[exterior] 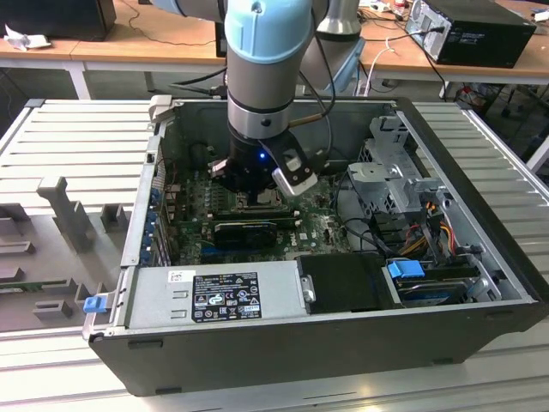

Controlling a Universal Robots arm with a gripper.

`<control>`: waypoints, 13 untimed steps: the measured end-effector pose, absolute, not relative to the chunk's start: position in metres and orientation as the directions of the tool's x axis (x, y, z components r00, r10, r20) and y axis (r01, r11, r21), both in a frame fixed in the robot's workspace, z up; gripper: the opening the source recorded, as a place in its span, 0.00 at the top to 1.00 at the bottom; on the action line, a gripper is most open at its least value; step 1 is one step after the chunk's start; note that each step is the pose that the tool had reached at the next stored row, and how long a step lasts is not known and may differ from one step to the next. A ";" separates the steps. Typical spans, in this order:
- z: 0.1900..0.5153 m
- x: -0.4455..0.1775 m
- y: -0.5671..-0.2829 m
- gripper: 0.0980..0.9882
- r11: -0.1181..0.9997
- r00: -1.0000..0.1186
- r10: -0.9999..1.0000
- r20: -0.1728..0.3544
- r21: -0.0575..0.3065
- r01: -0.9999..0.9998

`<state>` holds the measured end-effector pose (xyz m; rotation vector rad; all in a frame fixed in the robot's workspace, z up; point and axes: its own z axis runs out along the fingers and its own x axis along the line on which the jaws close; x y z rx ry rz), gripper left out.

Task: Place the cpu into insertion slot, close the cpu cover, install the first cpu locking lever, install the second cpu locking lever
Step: 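Install the second cpu locking lever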

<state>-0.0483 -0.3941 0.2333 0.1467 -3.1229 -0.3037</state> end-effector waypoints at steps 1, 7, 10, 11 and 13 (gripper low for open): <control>0.229 -0.049 -0.394 0.99 0.977 -0.996 -0.093 -0.009 0.194 -0.093; 0.217 -0.052 -0.397 0.99 0.973 -0.995 -0.096 -0.010 0.209 -0.096; 0.217 -0.053 -0.405 0.99 0.968 -0.995 -0.095 -0.012 0.231 -0.095; 0.217 -0.054 -0.407 0.99 0.967 -0.995 -0.095 -0.013 0.237 -0.095; 0.217 -0.056 -0.410 0.99 0.963 -0.995 -0.096 -0.014 0.254 -0.096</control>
